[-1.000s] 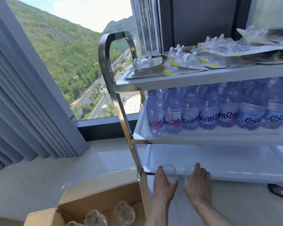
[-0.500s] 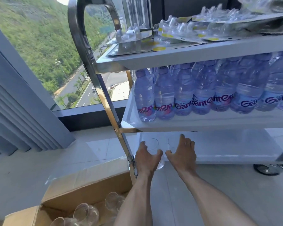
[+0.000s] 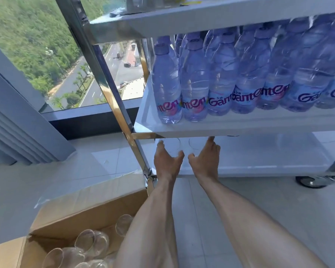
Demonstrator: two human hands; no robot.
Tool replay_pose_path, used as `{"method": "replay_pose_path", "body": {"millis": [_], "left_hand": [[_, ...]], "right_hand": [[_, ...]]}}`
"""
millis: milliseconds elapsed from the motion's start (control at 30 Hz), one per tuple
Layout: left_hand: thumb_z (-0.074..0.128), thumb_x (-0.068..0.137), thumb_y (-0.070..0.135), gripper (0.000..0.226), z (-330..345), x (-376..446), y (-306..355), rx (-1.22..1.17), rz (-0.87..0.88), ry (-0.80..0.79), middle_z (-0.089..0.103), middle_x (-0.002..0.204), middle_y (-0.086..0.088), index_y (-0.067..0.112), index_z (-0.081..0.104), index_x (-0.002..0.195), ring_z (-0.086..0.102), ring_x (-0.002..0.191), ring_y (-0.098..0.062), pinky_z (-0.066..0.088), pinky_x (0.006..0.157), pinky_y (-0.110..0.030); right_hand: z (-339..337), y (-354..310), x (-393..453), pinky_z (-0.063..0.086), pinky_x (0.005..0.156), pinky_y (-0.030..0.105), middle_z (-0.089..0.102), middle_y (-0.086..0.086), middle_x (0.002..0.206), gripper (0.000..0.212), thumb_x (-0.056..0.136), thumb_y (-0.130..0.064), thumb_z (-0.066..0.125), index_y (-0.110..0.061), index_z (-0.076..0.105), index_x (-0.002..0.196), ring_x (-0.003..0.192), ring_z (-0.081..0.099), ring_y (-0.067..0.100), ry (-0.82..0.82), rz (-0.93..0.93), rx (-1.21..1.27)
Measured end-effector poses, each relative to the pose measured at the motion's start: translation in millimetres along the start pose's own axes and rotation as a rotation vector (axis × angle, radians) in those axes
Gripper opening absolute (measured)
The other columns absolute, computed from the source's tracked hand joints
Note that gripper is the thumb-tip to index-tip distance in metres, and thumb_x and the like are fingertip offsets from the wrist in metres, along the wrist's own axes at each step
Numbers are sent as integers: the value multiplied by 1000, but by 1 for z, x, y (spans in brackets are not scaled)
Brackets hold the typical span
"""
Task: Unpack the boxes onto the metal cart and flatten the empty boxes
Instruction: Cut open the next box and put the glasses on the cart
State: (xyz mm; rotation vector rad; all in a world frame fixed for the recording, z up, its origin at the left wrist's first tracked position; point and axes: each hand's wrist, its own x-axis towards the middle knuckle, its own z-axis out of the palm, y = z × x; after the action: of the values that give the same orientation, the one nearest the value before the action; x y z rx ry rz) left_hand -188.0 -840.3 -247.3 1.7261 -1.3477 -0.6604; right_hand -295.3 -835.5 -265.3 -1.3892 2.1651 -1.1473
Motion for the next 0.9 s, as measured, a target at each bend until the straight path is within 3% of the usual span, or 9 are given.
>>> {"method": "replay_pose_path", "body": {"millis": [200, 367, 433, 500, 600, 733, 833, 900], "left_hand": [[80, 73, 39, 74, 20, 15, -29, 92, 43, -20, 63, 123, -1, 20, 44, 135, 59, 114, -20, 39, 83, -24], [76, 75, 38, 83, 34, 15, -43, 88, 25, 14, 61, 124, -7, 25, 32, 144, 58, 116, -24, 38, 86, -27], [77, 79, 34, 82, 37, 24, -43, 59, 44, 0, 60, 128, -9, 22, 31, 146, 56, 121, -23, 39, 92, -26], [77, 81, 29, 78, 38, 35, -40, 24, 54, -2, 60, 131, -10, 20, 33, 145, 54, 124, -25, 42, 99, -33], [77, 81, 26, 67, 44, 56, -42, -7, 56, -5, 61, 127, -11, 14, 40, 137, 55, 120, -27, 44, 99, -36], [77, 83, 27, 56, 55, 82, -47, 13, 63, -2, 61, 123, -12, 6, 52, 129, 55, 118, -28, 43, 100, -32], [77, 83, 25, 44, 61, 94, -48, 36, 72, -13, 64, 110, -15, 1, 59, 116, 57, 105, -30, 37, 83, -22], [78, 83, 26, 43, 65, 102, -51, 12, 75, 1, 65, 110, -11, 4, 62, 116, 57, 106, -27, 33, 81, -17]], "right_hand": [[34, 25, 5, 36, 110, 41, 39, 19, 148, 95, 77, -20, 73, 1, 20, 153, 134, 36, 33, 119, 45, 23], [49, 30, -1, 48, 78, 39, 41, 12, 134, 97, 77, -34, 73, -19, 16, 154, 119, 43, 31, 141, 101, -82], [55, 28, 1, 48, 84, 40, 42, 14, 135, 97, 82, -35, 72, -16, 12, 156, 119, 43, 32, 127, 107, -75], [62, 29, 11, 42, 99, 41, 41, 18, 142, 97, 85, -32, 72, -8, 11, 156, 126, 43, 35, 92, 78, -25], [72, 30, 32, 32, 111, 38, 35, 19, 151, 93, 88, -27, 70, -2, 11, 155, 136, 37, 34, 42, 69, 5], [91, 32, 48, 31, 111, 36, 32, 20, 154, 84, 91, -15, 64, -4, 11, 156, 139, 35, 33, 38, 97, 18], [107, 43, 54, 34, 104, 33, 39, 18, 149, 73, 92, -6, 54, -4, 16, 155, 134, 42, 32, 85, 203, -6], [116, 51, 56, 34, 99, 31, 48, 16, 142, 63, 92, -7, 53, -1, 28, 150, 129, 44, 32, 129, 178, -50]]}}
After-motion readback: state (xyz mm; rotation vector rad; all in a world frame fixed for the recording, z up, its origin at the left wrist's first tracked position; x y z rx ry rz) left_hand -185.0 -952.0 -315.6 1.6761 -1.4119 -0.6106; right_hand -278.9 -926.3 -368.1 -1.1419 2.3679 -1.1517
